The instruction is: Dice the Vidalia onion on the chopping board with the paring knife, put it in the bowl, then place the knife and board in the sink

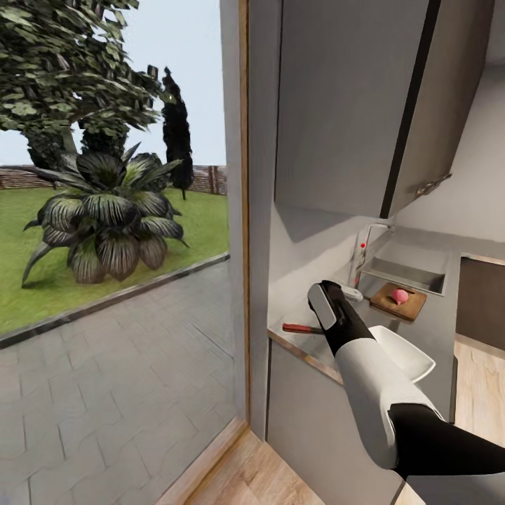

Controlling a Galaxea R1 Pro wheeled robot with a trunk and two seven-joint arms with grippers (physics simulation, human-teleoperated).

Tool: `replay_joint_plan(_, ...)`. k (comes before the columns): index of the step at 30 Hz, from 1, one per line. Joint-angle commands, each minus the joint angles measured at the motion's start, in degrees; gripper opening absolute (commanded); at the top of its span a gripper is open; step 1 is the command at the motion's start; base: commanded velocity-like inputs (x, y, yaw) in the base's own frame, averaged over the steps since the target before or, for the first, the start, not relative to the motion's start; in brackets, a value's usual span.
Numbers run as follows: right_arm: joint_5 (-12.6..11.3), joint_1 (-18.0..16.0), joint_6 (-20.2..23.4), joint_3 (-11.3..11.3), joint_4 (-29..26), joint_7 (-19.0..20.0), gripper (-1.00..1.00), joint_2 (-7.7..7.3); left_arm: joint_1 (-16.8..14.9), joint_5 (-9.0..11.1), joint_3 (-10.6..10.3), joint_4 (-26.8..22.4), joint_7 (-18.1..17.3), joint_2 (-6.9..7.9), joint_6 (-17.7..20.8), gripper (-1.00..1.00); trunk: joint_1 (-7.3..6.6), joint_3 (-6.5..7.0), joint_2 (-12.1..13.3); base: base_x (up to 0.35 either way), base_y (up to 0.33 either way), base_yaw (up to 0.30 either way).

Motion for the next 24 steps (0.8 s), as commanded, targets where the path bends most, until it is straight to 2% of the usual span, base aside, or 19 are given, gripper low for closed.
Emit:
replay_joint_plan(1,-0.4,0.0,0.2,-0.1,-0.1,-0.4,1.0,0.03,-0.1,0.4,-0.5,0.2,0.0,-0.03,-0.4,1.0,0.02,-0.03,0.0,0.0,0.0,0.0)
replay_joint_plan(9,-0.5,0.0,0.1,-0.1,0.3,-1.7,1.0,0.03,-0.1,0.4,-0.5,0.2,0.0,-0.03,-0.4,1.0,0.02,-0.03,0.0,0.017,0.013,-0.019)
replay_joint_plan(15,-0.4,0.0,0.2,-0.2,0.5,-2.3,1.0,0.03,-0.1,0.4,-0.5,0.2,0.0,-0.03,-0.4,1.0,0.02,0.15,0.0,0.119,0.078,-0.226)
replay_joint_plan(24,-0.5,0.0,0.3,-0.3,0.5,-3.1,1.0,0.03,-0.1,0.4,-0.5,0.2,0.0,-0.03,-0.4,1.0,0.02,0.49,0.0,0.016,0.008,-0.228)
